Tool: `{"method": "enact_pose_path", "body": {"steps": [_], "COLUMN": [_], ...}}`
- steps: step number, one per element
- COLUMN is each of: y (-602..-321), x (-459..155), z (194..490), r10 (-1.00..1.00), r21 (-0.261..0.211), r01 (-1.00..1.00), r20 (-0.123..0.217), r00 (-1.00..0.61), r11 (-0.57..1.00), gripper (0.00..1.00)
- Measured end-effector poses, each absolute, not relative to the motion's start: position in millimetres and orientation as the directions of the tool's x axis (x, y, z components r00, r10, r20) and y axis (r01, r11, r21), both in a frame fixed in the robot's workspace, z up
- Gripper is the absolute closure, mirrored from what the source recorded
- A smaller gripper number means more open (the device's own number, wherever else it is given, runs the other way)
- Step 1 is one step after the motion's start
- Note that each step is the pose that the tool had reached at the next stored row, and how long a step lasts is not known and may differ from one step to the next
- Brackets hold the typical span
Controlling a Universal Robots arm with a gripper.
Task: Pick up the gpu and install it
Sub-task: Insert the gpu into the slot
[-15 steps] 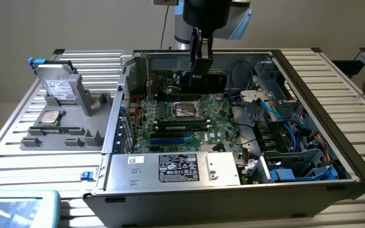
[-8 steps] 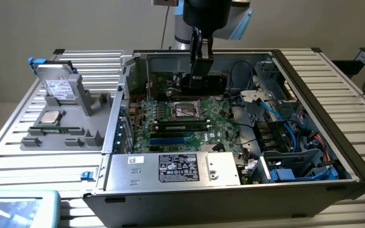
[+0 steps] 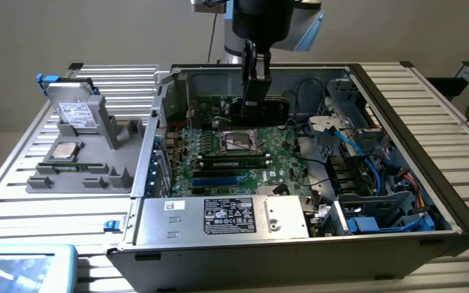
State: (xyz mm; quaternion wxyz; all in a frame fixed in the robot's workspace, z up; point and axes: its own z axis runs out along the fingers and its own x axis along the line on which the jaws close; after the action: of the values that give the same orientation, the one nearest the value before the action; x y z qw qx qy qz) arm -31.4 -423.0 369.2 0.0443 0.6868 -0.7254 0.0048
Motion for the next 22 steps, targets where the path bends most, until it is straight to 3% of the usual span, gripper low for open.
{"method": "enact_pose_path", "body": {"steps": [22], "y": [-428.3], "x": [-47.7], "z": [332.2], "r10": [-0.996], "r21": [0.028], "r01": [-0.998], "r20": [0.069], "r00": [-0.054], "r11": [0.056], "gripper": [0.72]}}
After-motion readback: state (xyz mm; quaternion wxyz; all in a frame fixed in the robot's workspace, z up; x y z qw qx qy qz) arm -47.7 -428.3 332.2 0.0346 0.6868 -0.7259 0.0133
